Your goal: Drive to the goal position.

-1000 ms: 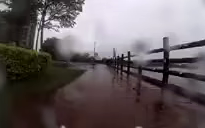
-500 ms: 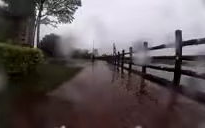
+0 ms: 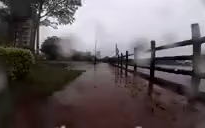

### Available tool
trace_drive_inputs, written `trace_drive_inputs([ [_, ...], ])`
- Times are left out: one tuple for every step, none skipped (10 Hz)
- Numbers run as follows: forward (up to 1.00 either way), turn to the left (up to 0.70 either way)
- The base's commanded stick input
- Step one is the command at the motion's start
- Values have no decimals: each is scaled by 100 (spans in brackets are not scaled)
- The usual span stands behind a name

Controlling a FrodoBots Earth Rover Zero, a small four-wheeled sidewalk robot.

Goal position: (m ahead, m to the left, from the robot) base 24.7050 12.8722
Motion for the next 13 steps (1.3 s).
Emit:
trace_drive_inputs([
  [0,0],
  [0,0],
  [0,0],
  [0,0],
  [0,0],
  [0,0],
  [3,0],
  [100,0],
  [100,0],
  [100,0],
  [100,0],
  [100,0],
  [100,0],
])
